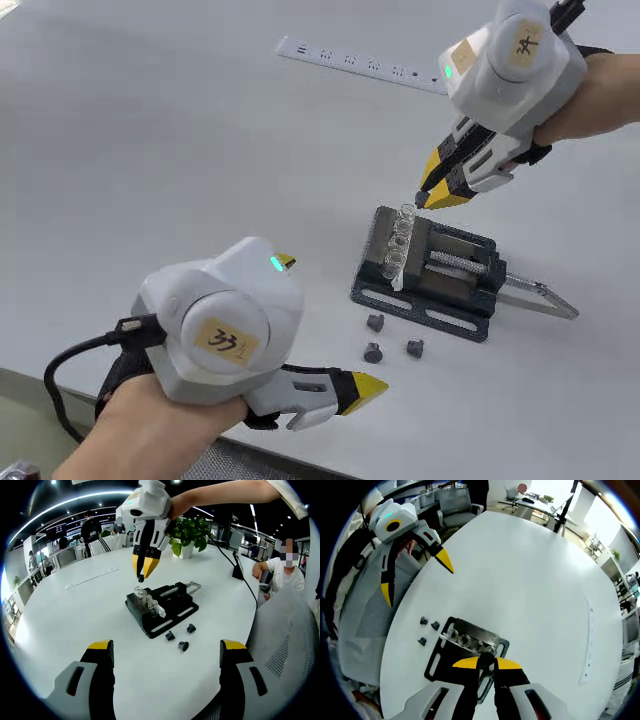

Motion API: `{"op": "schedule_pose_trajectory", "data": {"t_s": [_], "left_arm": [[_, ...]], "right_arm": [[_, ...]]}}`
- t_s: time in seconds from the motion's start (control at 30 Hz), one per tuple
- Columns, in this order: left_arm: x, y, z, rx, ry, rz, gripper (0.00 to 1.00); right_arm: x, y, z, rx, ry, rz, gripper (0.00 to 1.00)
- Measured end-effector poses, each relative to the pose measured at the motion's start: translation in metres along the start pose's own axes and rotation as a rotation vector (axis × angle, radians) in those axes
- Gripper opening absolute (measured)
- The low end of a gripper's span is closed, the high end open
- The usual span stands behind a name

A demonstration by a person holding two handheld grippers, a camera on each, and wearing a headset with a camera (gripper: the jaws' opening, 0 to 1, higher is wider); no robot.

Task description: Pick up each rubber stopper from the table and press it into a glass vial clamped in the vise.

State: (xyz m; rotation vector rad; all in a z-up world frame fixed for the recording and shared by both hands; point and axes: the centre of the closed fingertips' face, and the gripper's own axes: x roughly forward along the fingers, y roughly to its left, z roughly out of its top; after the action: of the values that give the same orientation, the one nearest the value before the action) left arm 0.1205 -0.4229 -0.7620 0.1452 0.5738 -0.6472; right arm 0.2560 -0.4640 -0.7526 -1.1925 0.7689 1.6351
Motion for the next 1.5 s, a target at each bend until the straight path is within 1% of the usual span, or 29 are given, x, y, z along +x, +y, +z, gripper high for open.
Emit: {"op": "schedule_pose_trajectory", "data": {"t_s": [0.1,0.3,0.67,0.8,0.83,0.93,1.13,1.3,1.43,1.5], "left_arm": [[0.001,0.000,-0.001,-0.003,0.001,-0.001,0.86],[0.002,0.001,-0.002,-0.010,0.003,-0.004,0.86],[0.003,0.002,-0.006,-0.023,0.010,-0.007,0.86],[0.004,0.002,-0.007,-0.027,0.012,-0.009,0.85],[0.004,0.002,-0.007,-0.028,0.012,-0.009,0.85],[0.004,0.002,-0.008,-0.032,0.012,-0.010,0.85],[0.005,0.001,-0.010,-0.037,0.013,-0.014,0.85],[0.006,0.002,-0.010,-0.037,0.012,-0.016,0.85],[0.006,0.002,-0.011,-0.038,0.012,-0.016,0.85],[0.006,0.002,-0.011,-0.039,0.013,-0.017,0.85]], "right_arm": [[0.004,-0.002,0.000,-0.004,0.004,0.008,0.06],[0.008,-0.005,0.000,-0.007,0.011,0.014,0.06],[0.011,-0.003,0.000,-0.004,0.009,0.023,0.06],[0.015,-0.003,-0.002,-0.026,0.031,0.026,0.06],[0.015,-0.003,-0.001,-0.024,0.024,0.026,0.06],[0.015,-0.005,-0.003,-0.032,0.040,0.024,0.06],[0.016,-0.007,-0.004,-0.047,0.054,0.019,0.06],[0.017,-0.009,-0.004,-0.045,0.064,0.023,0.06],[0.019,-0.012,-0.002,-0.077,0.093,0.019,0.06],[0.020,-0.008,0.002,-0.071,0.106,0.018,0.06]]}}
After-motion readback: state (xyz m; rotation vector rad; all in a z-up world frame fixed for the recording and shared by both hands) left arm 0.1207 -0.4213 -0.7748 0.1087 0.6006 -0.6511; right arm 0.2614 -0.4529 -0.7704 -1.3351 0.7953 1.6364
